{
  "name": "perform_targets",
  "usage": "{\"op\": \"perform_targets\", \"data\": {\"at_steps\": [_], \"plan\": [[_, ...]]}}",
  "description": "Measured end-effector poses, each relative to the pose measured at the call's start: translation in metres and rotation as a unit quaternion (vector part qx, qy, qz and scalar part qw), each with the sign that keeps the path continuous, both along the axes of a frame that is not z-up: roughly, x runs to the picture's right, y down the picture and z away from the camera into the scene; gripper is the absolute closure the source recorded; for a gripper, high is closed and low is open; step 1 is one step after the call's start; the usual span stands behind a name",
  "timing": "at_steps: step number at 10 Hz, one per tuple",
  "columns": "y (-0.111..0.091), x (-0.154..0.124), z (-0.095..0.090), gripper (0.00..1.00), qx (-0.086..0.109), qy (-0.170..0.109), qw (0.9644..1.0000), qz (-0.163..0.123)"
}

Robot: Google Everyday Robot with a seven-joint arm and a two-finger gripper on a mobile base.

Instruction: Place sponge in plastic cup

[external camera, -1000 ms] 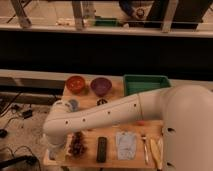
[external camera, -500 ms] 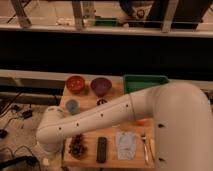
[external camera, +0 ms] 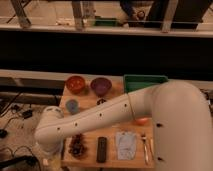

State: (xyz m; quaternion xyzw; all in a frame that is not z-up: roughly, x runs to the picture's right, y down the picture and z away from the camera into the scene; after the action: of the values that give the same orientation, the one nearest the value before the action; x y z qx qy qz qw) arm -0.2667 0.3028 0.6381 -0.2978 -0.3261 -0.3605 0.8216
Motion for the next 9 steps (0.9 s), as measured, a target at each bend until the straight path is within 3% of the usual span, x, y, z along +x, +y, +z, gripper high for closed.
{"op": "perform_targets", "data": {"at_steps": [3, 6, 9], "plan": [[-0.003, -0.001, 0.003, 0.20, 0.008, -0.006, 0.9999, -0.002], [-0.029, -0.012, 0.026, 0.20, 0.031, -0.028, 0.9989, -0.019], [-0.033, -0.019, 0.032, 0.20, 0.039, -0.046, 0.9979, -0.024]]}}
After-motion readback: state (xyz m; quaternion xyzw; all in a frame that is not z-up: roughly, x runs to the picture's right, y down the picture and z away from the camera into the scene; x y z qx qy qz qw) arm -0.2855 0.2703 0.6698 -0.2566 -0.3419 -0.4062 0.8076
